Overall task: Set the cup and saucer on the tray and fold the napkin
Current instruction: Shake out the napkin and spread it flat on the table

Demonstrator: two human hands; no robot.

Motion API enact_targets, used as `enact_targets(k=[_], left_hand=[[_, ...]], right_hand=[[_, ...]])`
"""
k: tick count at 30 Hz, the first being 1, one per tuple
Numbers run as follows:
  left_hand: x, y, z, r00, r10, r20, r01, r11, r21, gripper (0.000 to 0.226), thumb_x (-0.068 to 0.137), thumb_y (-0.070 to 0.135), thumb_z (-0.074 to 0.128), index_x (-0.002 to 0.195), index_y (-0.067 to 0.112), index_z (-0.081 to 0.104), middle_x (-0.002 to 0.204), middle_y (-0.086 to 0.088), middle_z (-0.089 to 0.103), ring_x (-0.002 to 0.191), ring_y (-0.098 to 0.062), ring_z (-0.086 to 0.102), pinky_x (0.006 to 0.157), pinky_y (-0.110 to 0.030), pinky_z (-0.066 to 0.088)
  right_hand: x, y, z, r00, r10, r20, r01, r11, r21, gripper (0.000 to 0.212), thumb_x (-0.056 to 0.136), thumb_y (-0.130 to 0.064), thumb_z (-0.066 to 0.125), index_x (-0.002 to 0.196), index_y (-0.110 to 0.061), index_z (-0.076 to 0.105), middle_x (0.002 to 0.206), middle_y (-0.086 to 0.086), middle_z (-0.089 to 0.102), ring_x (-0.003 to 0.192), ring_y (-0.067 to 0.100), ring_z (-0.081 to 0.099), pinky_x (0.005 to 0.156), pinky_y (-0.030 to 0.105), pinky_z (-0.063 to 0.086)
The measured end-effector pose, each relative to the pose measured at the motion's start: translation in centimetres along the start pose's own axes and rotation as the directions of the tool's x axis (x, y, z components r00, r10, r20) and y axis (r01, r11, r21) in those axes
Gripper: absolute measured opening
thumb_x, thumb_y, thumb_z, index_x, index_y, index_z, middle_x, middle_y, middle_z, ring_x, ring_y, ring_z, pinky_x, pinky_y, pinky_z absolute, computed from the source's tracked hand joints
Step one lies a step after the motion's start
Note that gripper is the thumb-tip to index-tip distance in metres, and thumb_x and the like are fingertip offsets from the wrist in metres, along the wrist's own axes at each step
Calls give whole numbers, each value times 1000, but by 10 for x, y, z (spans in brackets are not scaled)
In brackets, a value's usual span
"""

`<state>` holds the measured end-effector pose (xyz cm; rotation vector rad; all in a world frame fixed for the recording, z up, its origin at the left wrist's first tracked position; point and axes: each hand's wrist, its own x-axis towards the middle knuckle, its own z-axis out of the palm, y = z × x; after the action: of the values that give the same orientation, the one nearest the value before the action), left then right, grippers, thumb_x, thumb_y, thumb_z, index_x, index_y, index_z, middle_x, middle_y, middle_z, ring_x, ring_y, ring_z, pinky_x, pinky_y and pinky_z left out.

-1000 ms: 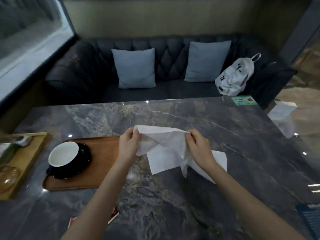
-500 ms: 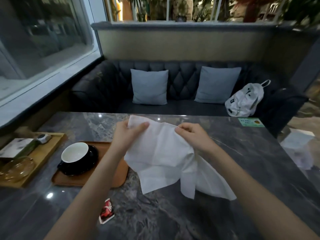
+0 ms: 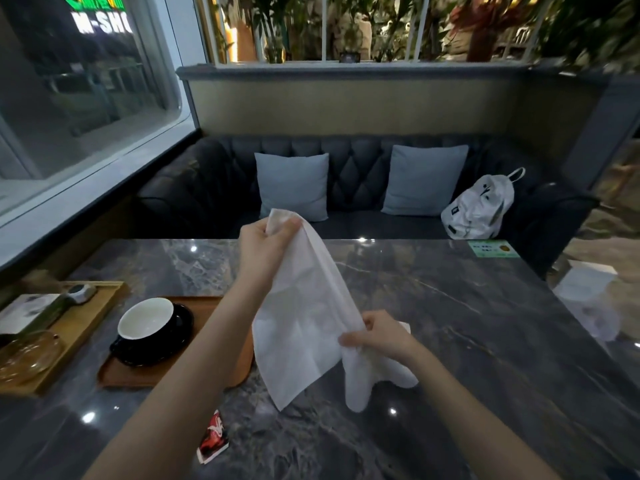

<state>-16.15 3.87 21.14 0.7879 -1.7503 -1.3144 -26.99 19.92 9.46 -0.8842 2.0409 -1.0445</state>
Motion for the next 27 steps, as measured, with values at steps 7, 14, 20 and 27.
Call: enact_targets(k=[7, 14, 20, 27], left_hand=[[18, 11, -18, 997, -45, -59, 39, 995, -94, 25, 84, 29, 63, 74, 6, 60, 73, -8, 58, 70, -17, 56, 64, -32, 47], [8, -5, -20, 984, -162, -74, 149, 976, -157, 17, 89, 24, 58, 72, 21, 58, 75, 0, 58, 69, -10, 56, 59, -22, 46], [13, 3, -29, 983, -136, 122, 147, 985, -88, 15, 93, 23, 51, 84, 16, 60, 82, -2, 63, 75, -13, 61, 63, -24, 49], [11, 11, -22, 736, -335, 589, 545, 808, -221, 25, 93, 9, 47, 71, 6, 57, 52, -6, 64, 47, -14, 64, 44, -23, 52]], right_hand=[[-1, 26, -5, 991, 30, -134, -29, 1000, 9, 24, 77, -21, 68, 67, -3, 56, 70, 5, 50, 70, 14, 49, 61, 27, 34], [-15, -40, -41, 955, -64, -289, 131, 967, 219, 30, 87, -8, 43, 80, -3, 71, 78, 8, 68, 75, 18, 62, 68, 31, 47], [-5, -80, -72, 995, 10, -101, 30, 920, 391, 17, 90, -19, 48, 84, -13, 63, 93, 13, 59, 105, 35, 59, 89, 41, 47], [-16, -117, -75, 993, -115, 23, 66, 715, 696, 47, 89, -16, 40, 47, -10, 61, 50, 5, 57, 49, 14, 57, 58, 23, 45]])
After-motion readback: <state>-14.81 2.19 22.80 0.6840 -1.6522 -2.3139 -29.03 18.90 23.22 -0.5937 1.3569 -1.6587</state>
